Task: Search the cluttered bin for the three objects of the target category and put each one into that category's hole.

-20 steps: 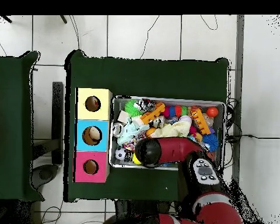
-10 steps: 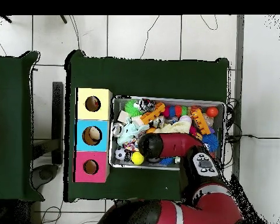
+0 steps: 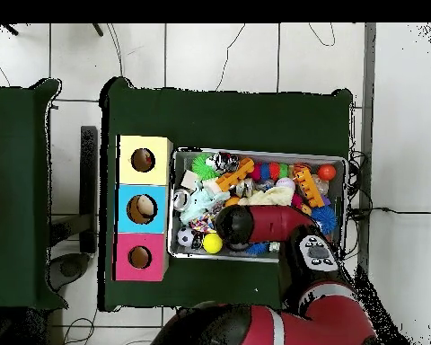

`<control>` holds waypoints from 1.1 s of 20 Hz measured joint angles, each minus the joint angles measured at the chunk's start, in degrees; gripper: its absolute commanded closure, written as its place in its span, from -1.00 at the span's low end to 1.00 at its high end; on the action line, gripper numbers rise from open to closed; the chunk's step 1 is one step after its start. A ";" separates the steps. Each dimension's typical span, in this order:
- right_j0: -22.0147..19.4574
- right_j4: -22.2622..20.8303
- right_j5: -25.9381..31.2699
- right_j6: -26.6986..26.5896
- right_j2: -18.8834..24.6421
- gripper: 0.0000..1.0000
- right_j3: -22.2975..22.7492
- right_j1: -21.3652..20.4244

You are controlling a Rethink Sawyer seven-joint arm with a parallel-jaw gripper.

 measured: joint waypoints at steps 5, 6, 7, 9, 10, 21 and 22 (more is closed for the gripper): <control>-0.04 0.36 0.01 0.00 0.02 1.00 0.02 -0.29; -0.11 0.38 0.00 0.00 0.07 1.00 0.12 -0.48; -0.27 0.41 -0.08 0.00 0.20 1.00 0.34 -0.77; -0.83 0.42 -0.44 0.00 0.60 1.00 1.16 -1.63; -1.57 0.41 -1.19 0.00 1.01 1.00 2.20 -2.62; -3.68 0.39 -5.71 0.00 1.89 1.00 6.62 -5.69; -3.68 0.40 -5.84 0.00 1.91 1.00 6.67 -5.65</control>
